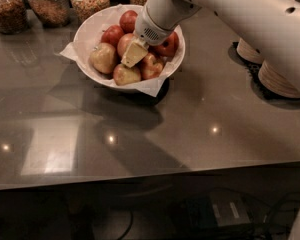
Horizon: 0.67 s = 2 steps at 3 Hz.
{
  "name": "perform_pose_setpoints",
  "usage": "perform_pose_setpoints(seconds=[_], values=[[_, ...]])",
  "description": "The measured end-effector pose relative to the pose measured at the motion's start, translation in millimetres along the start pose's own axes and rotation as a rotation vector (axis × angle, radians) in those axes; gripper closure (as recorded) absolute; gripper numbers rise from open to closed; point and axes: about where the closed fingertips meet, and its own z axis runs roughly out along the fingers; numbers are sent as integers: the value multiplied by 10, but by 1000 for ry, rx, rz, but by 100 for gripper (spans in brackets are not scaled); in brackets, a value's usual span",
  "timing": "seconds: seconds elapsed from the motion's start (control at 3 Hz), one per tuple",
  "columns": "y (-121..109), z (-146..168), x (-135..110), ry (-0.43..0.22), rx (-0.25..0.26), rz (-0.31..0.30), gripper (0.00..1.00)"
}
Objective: Pick apple from white bowl
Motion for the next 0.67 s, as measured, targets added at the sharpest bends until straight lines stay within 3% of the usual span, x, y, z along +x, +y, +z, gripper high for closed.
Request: perform_pose_setpoints(seconds=[0.33, 0.67], values=[[16, -89, -33, 3, -6, -11, 90], [51, -368, -94, -2, -3, -50, 100]])
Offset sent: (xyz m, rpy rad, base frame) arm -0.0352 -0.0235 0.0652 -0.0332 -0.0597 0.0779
